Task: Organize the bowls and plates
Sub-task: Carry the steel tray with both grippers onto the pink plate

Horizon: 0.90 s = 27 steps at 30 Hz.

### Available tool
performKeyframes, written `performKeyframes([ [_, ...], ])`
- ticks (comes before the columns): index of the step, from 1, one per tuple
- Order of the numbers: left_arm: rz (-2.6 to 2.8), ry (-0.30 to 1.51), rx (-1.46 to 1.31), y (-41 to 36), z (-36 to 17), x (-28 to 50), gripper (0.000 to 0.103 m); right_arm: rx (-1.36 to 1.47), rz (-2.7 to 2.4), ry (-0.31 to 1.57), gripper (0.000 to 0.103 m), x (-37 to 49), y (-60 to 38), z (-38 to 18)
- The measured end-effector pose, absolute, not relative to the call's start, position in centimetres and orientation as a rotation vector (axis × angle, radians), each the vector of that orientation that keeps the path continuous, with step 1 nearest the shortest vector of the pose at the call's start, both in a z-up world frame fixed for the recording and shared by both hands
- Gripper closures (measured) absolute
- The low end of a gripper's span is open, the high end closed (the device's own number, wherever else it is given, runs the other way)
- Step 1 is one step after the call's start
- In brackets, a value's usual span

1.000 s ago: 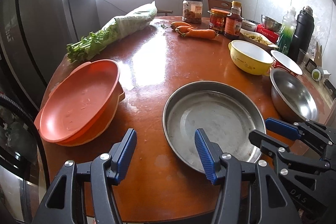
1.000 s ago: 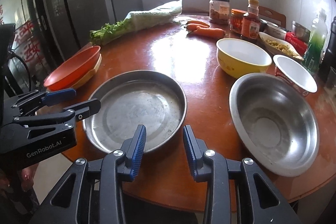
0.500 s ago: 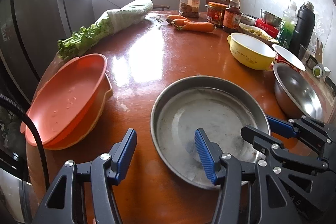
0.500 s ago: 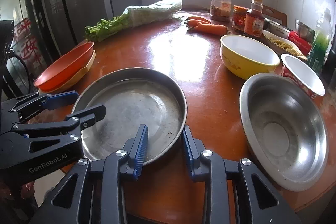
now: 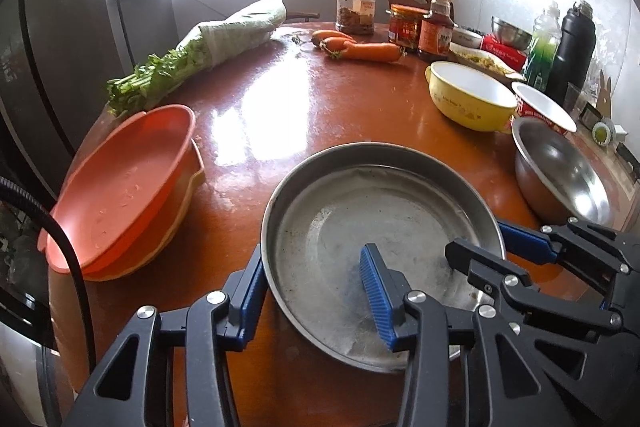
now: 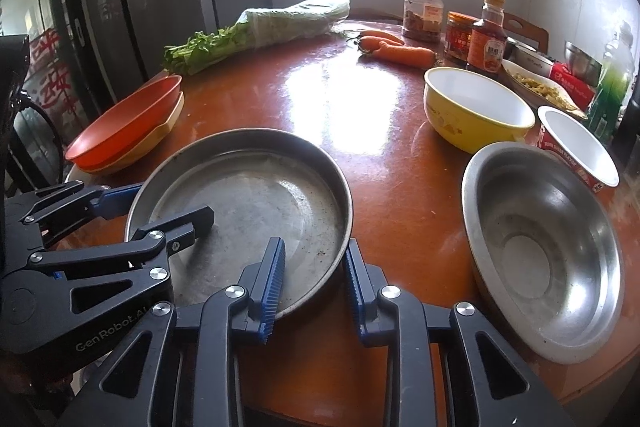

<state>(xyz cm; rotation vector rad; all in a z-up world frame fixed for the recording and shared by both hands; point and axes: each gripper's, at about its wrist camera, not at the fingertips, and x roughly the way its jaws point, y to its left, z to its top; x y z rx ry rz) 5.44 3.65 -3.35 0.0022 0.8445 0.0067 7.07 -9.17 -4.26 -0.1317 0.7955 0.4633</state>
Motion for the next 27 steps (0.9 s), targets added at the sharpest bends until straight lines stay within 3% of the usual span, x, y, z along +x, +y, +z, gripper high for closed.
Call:
performKeyframes([
  [12,0.036,0.743,-0.019,6.2,0.9,3.4,0.057,-0.151,0.497,0.702,0.073,5.4,-7.2,-0.3],
  [27,0.129,0.666,-0.064,15.0,5.2,3.4,0.057,-0.198,0.601,0.602,0.073,6.5,1.3,4.8],
])
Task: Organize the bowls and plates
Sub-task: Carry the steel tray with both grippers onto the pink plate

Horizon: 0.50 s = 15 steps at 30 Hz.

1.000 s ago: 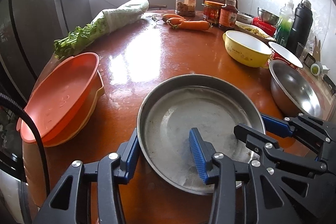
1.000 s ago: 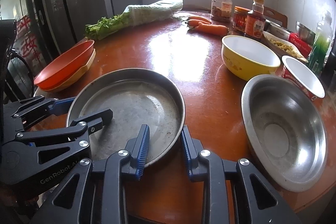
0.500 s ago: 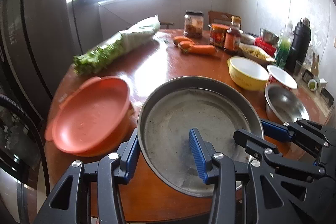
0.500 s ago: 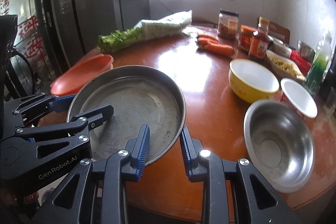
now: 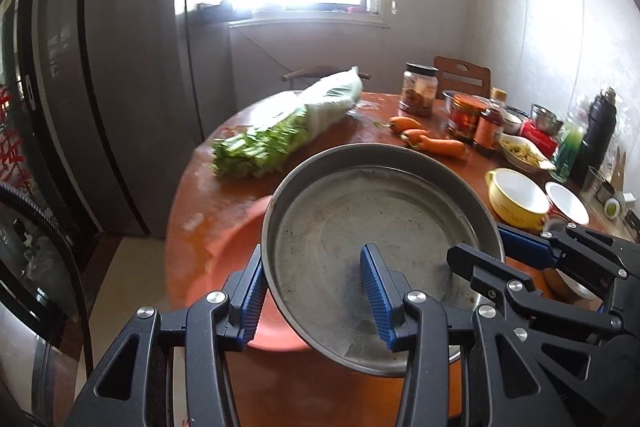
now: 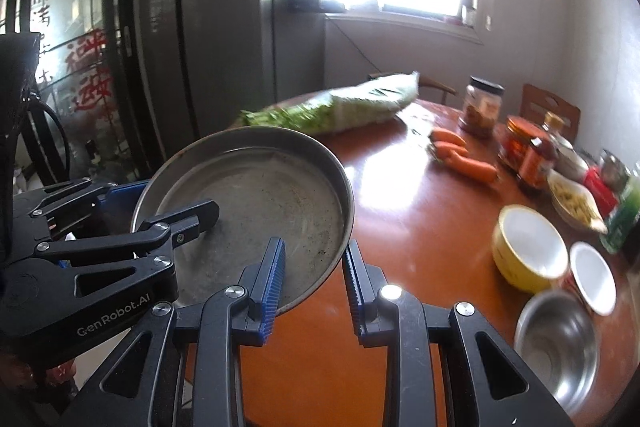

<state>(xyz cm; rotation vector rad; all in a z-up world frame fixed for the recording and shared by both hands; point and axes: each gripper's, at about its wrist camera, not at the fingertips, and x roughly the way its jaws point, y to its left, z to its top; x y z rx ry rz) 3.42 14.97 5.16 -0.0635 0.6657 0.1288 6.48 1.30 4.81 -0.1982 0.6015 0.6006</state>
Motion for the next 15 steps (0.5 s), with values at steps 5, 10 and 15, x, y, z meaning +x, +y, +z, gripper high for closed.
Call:
performKeyframes([
  [5,0.17,0.656,-0.061,17.8,5.7,4.0,0.057,-0.22,0.634,0.58,0.073,7.6,4.6,5.7],
  [10,0.196,0.672,-0.08,20.0,4.8,5.1,0.056,-0.245,0.659,0.593,0.073,9.2,7.4,5.2],
  [15,0.199,0.714,-0.107,21.5,2.5,6.1,0.056,-0.279,0.66,0.635,0.073,10.3,9.4,3.3],
])
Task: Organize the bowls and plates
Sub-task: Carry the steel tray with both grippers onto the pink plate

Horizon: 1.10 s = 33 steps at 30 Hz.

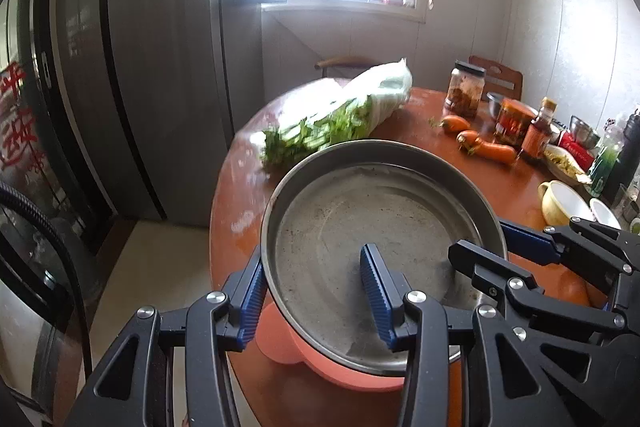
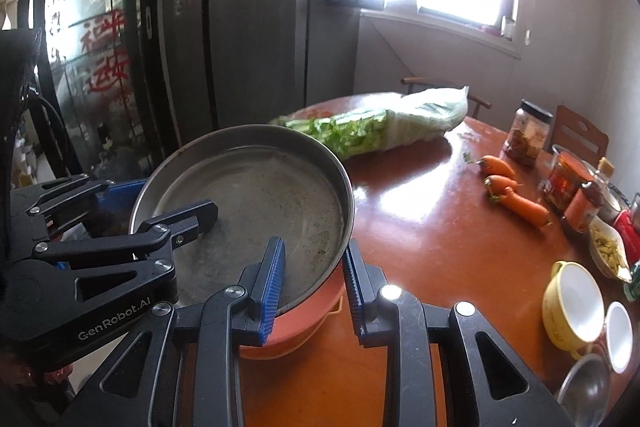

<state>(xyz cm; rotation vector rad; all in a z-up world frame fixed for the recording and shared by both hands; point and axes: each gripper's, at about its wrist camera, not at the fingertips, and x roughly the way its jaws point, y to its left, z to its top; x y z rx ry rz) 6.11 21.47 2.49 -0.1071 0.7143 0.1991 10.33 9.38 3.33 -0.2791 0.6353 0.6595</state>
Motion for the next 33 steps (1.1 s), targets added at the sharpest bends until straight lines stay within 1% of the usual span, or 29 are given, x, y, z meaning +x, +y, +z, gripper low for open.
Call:
performKeyframes([
  [5,0.198,0.747,-0.125,21.9,0.5,6.9,0.056,-0.297,0.655,0.679,0.073,11.2,10.3,1.3],
  [16,0.196,0.76,-0.113,21.7,-1.0,7.9,0.056,-0.329,0.628,0.684,0.073,11.6,10.6,-0.3],
  [29,0.182,0.757,-0.113,21.7,-1.1,7.8,0.056,-0.304,0.63,0.69,0.073,11.8,10.2,-0.3],
  [33,0.172,0.759,-0.12,21.8,-1.2,7.8,0.055,-0.292,0.635,0.69,0.071,11.6,10.0,0.0],
])
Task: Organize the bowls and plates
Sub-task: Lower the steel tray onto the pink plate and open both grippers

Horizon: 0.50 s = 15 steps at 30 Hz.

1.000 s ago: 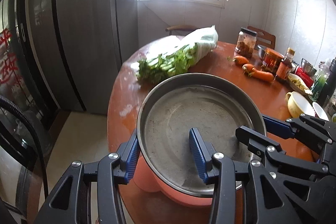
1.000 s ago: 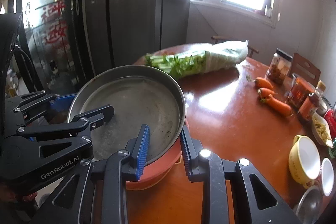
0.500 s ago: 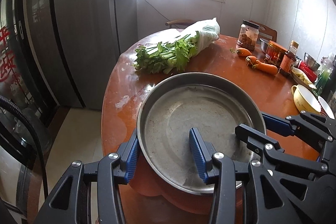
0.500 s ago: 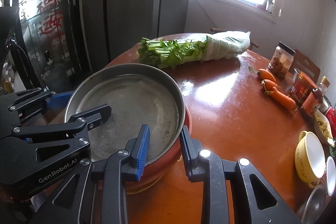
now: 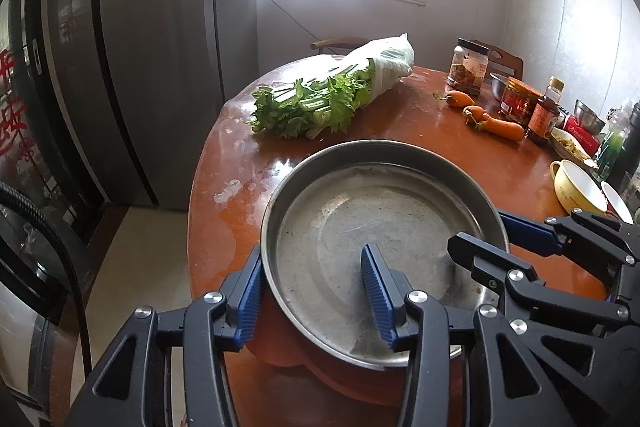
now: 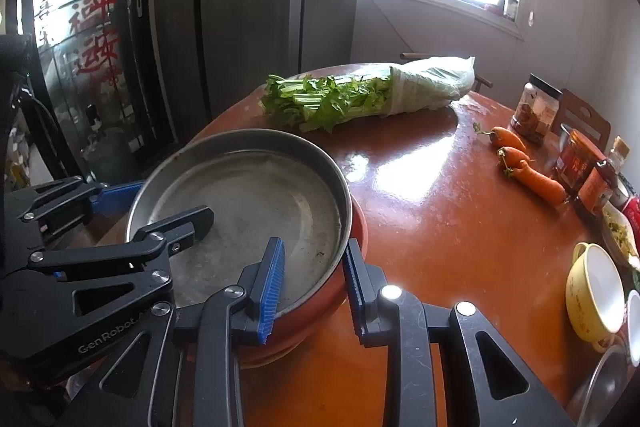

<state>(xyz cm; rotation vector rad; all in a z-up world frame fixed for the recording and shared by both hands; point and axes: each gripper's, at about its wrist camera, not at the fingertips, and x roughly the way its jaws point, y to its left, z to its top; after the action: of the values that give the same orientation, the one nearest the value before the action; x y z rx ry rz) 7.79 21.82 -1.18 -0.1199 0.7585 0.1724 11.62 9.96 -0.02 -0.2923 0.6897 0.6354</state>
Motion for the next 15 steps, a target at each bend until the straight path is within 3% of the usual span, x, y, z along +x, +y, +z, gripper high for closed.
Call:
performKeyframes([
  [15,0.172,0.757,-0.098,21.1,-0.9,7.5,0.046,-0.258,0.604,0.674,0.064,11.3,8.2,1.1],
])
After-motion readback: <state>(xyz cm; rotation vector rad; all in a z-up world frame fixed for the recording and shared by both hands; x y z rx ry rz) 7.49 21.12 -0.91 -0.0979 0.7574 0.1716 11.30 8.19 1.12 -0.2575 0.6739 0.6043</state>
